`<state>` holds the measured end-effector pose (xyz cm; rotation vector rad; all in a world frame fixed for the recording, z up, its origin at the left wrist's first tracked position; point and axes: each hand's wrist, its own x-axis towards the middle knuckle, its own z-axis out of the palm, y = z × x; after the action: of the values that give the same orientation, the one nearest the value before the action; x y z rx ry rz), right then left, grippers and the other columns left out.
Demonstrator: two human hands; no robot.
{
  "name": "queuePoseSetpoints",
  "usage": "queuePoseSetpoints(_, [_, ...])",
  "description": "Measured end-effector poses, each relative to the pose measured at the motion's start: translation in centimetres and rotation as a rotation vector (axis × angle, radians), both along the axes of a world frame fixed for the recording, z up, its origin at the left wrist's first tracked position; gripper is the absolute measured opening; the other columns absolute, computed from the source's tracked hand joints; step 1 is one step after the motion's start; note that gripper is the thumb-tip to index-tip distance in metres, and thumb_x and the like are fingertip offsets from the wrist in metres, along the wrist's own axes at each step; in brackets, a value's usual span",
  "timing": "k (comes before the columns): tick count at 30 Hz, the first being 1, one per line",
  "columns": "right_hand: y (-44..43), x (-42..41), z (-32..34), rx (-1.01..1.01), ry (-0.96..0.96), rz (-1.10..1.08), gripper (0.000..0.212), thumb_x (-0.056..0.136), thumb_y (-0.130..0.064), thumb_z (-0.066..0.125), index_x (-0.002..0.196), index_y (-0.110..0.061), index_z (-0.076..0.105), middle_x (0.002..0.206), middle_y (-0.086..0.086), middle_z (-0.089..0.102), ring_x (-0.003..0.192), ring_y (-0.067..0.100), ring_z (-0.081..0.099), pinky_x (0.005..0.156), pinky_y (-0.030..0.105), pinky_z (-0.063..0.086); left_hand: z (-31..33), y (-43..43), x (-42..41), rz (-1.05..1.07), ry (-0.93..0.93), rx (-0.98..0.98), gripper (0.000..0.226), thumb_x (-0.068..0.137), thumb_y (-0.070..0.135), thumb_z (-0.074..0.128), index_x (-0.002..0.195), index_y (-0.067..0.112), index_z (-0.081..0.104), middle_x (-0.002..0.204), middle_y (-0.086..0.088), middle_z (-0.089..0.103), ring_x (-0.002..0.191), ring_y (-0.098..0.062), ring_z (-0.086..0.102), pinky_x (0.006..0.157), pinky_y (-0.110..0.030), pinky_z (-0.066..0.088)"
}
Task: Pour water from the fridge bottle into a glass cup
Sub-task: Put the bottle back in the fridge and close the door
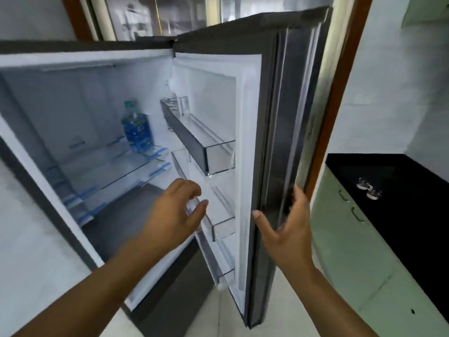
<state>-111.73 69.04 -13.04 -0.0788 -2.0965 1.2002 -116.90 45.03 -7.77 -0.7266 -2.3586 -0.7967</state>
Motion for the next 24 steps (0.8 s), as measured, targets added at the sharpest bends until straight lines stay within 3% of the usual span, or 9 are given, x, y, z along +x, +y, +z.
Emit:
queuePoseSetpoints(2, [-2.8,0.7,-0.4,0.04,0.006,0.028,0.089,0.079,-0.064,0.065,0.149,-0.033,0.02,0.14,-0.014,0.036,0.123,-0.02,0.026,0.097,0.008,0.025,2.1,-1.3,3.2,0.063,0.158,0.125,0.029,0.089,0.037,0.063,0.108,0.015,0.059,0.105,0.006,0.052,0.098,-0.006,0.048,0.088,-0.012,0.037])
queuePoseSetpoints(3, [-4.3,1.0,-0.5,0.062,0.01,0.039,0.087,0.08,-0.063,0.064,0.149,-0.032,0.02,0.139,-0.013,0.035,0.123,-0.023,0.025,0.096,0.008,0.025,3.1,-1.8,4.5,0.085,0.196,0.147,0.038,0.089,0.039,0.064,0.117,0.015,0.056,0.114,0.004,0.051,0.107,-0.009,0.048,0.095,-0.015,0.037])
queuePoseSetpoints(5, [-7.5,1.3,-0.8,0.093,0.017,0.076,0.082,0.083,-0.056,0.065,0.148,-0.028,0.024,0.136,-0.011,0.038,0.122,-0.014,0.033,0.097,0.011,0.031,5.0,-2.8,6.3,0.11,0.18,0.145,0.064,0.086,0.048,0.069,0.137,0.019,0.045,0.137,-0.001,0.044,0.128,-0.015,0.043,0.107,-0.022,0.037])
queuePoseSetpoints(8, [-12.3,1.7,-0.5,0.132,0.043,0.163,0.072,0.087,-0.041,0.071,0.144,-0.026,0.031,0.131,-0.006,0.042,0.116,0.006,0.049,0.093,0.022,0.048,6.5,-3.9,7.4,0.113,0.106,0.082,0.096,0.079,0.063,0.069,0.154,0.026,0.022,0.162,-0.002,0.019,0.149,-0.017,0.021,0.115,-0.017,0.017])
queuePoseSetpoints(12, [-19.0,1.6,0.2,0.187,0.118,0.281,0.069,0.086,-0.019,0.07,0.144,-0.023,0.034,0.129,-0.001,0.045,0.113,0.015,0.055,0.089,0.034,0.057,5.9,-7.4,6.5,0.177,0.075,0.087,0.113,0.076,0.052,0.08,0.156,0.038,0.001,0.167,0.005,-0.003,0.153,-0.02,0.008,0.116,-0.029,0.014])
queuePoseSetpoints(16, [-24.7,0.6,1.0,0.246,0.127,0.343,0.071,0.086,-0.015,0.072,0.145,-0.018,0.033,0.132,0.003,0.043,0.112,0.011,0.052,0.089,0.029,0.056,5.3,-12.9,4.3,0.246,0.091,0.104,0.119,0.077,0.043,0.083,0.156,0.038,-0.005,0.168,-0.001,-0.005,0.15,-0.012,0.004,0.105,-0.004,0.009])
queuePoseSetpoints(17, [-26.0,0.3,1.2,0.263,0.123,0.347,0.072,0.086,-0.015,0.072,0.146,-0.015,0.033,0.134,0.006,0.043,0.114,0.009,0.05,0.091,0.027,0.055,5.2,-14.3,3.8,0.249,0.084,0.093,0.119,0.077,0.044,0.083,0.156,0.039,-0.006,0.169,0.0,-0.005,0.15,-0.013,0.007,0.103,-0.004,0.01])
queuePoseSetpoints(21, [-29.8,-1.7,1.4,0.324,0.087,0.366,0.073,0.089,-0.021,0.07,0.15,-0.005,0.033,0.149,0.015,0.037,0.131,0.021,0.048,0.107,0.033,0.048,5.0,-19.0,1.9,0.269,0.108,0.034,0.114,0.078,0.049,0.079,0.157,0.037,-0.002,0.169,-0.001,-0.002,0.15,-0.026,0.018,0.111,-0.02,0.015])
queuePoseSetpoints(24, [-32.2,-3.0,1.2,0.417,0.06,0.389,0.075,0.093,-0.025,0.066,0.154,-0.013,0.025,0.159,0.013,0.025,0.136,0.026,0.046,0.107,0.03,0.045,4.9,-21.8,0.5,0.365,0.189,-0.011,0.109,0.081,0.043,0.077,0.158,0.024,0.003,0.168,-0.005,0.002,0.154,-0.025,0.002,0.119,-0.038,0.014])
